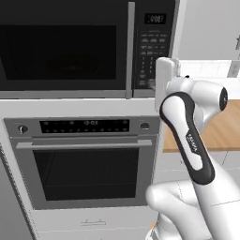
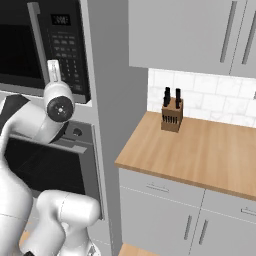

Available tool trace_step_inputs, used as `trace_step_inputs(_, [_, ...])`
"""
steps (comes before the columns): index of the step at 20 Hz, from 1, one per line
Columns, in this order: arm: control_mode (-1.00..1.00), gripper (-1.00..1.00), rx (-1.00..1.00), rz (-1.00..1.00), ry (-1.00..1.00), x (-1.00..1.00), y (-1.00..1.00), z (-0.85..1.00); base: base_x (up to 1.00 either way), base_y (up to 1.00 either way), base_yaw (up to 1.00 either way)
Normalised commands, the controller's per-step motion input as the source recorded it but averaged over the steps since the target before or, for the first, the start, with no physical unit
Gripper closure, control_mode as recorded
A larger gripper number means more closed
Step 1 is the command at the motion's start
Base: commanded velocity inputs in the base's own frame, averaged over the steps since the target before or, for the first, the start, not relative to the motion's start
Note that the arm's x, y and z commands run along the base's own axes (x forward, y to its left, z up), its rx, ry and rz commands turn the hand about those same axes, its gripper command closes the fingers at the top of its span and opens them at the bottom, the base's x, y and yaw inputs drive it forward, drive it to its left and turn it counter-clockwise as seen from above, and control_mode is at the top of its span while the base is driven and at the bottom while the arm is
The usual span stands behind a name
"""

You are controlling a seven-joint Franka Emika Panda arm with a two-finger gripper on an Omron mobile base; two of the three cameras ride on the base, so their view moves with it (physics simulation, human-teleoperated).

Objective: Open the microwave, place the bowl with waffle inside the microwave, then close the microwave door and turn it on.

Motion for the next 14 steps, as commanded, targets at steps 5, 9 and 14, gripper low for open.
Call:
trace_step_inputs(5, [-1.00,1.00,-0.02,-0.02,0.00,0.43,0.11,-0.31,0.00,0.00,0.00])
trace_step_inputs(9, [-1.00,1.00,-0.02,-0.02,0.00,0.49,0.05,-0.31,0.00,0.00,0.00])
trace_step_inputs(14, [-1.00,1.00,0.00,-0.02,0.00,0.56,0.00,-0.17,0.00,0.00,0.00])
